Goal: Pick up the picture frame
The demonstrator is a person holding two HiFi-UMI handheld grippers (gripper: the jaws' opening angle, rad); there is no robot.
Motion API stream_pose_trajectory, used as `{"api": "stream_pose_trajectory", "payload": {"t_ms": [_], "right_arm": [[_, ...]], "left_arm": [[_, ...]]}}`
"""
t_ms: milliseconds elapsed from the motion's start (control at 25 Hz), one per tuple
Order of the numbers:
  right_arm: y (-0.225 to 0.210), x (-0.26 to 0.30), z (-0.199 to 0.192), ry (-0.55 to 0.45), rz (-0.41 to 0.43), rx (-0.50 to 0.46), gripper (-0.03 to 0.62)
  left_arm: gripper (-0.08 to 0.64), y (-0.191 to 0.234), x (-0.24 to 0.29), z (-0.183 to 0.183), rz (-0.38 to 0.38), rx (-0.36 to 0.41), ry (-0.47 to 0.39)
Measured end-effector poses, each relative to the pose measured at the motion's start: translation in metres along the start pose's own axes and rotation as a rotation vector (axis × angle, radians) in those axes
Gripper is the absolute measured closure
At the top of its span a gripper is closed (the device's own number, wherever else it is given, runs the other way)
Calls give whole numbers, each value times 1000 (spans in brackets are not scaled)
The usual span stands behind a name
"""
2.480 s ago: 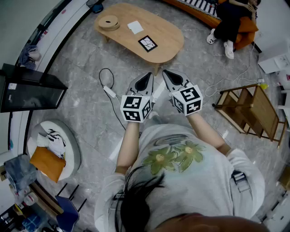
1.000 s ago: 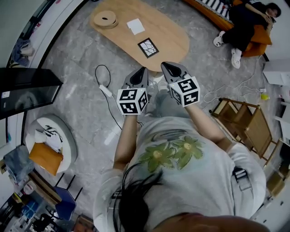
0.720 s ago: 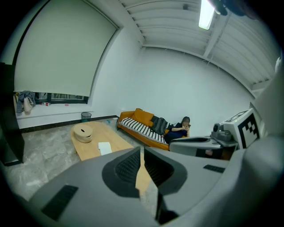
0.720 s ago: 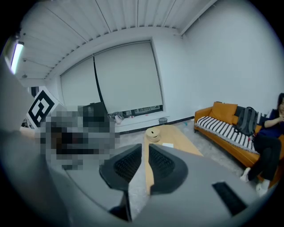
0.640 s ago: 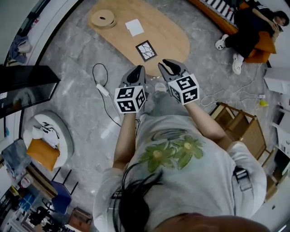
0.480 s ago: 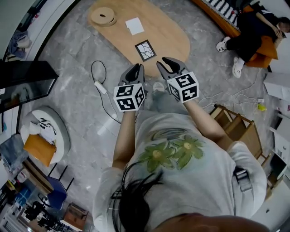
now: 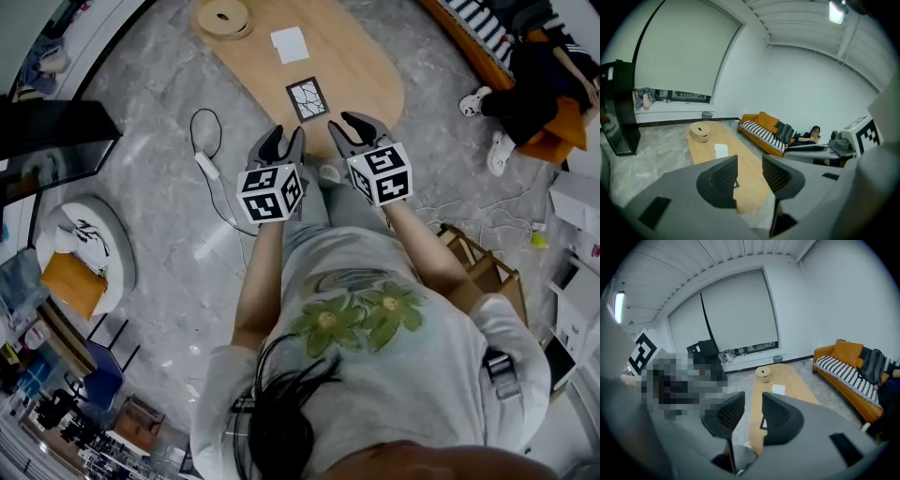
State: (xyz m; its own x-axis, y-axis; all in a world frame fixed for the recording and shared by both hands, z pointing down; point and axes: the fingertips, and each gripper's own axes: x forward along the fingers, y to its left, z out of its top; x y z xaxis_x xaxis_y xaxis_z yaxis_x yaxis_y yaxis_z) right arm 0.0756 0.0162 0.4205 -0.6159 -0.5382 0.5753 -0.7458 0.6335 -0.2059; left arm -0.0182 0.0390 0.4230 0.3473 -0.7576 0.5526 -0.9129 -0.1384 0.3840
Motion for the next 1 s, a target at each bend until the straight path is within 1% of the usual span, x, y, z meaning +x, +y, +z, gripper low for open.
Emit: {"api": "stream_pose_trajectory", "payload": {"t_ms": [320, 440, 560, 800, 1000], "right_arm": [[-19, 26, -5, 40, 15, 11, 489], [-27, 37, -6, 57, 25, 28, 482], [-33, 48, -9, 81, 41, 40, 468], [-46, 74, -26, 147, 56, 50, 454], [-54, 97, -44, 187, 67, 67, 454]], "left_arm": [[396, 15, 30, -10, 20, -43, 51], [394, 24, 42, -10, 37, -56, 61], [390, 32, 56, -11, 39, -65, 81], [380, 48, 83, -32, 22, -83, 162], [379, 63, 100, -46, 20, -100, 202]]}}
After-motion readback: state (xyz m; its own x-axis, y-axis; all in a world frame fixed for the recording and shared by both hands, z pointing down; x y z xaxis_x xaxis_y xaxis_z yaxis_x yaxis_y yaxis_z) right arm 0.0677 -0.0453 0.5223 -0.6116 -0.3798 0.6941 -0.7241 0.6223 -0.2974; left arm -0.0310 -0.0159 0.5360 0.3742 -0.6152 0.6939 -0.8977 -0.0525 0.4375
